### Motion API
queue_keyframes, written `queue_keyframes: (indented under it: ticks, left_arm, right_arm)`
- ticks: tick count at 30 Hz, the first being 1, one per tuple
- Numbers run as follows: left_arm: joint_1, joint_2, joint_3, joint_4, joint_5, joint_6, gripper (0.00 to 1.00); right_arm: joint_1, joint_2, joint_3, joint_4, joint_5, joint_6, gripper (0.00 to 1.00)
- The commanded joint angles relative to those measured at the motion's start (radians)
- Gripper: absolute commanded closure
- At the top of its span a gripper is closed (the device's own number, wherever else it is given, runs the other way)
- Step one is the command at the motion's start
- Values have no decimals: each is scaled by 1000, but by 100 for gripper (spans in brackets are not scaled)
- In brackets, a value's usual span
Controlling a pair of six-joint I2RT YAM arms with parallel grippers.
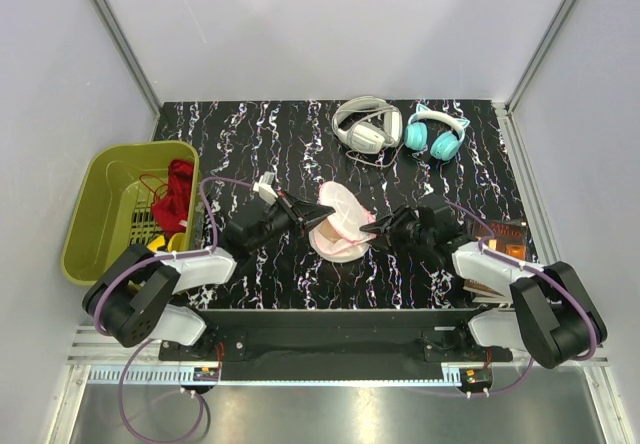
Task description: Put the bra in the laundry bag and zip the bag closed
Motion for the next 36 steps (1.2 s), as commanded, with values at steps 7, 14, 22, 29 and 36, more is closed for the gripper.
queue_keyframes:
  ticks: [7,14,22,29,36]
  left_arm:
    - [37,-63,136,-468,26,260,95]
    - [11,-172,496,-1249,-308,662,55]
    - [-369,-321,584,-1455,-750,607,55]
    - [-541,-71,720,-1469,-721,621,50]
    - [-589,147,881,-1509,-763,616,57]
  right_arm:
    - [14,-34,63,4,29,32,100]
    - [15,-165,61,-198,62,157,100]
    - [17,-145,153,-355,85,210,100]
    - [23,-148,173,-418,117,271,100]
    - [29,-170,182,-465,150,320,100]
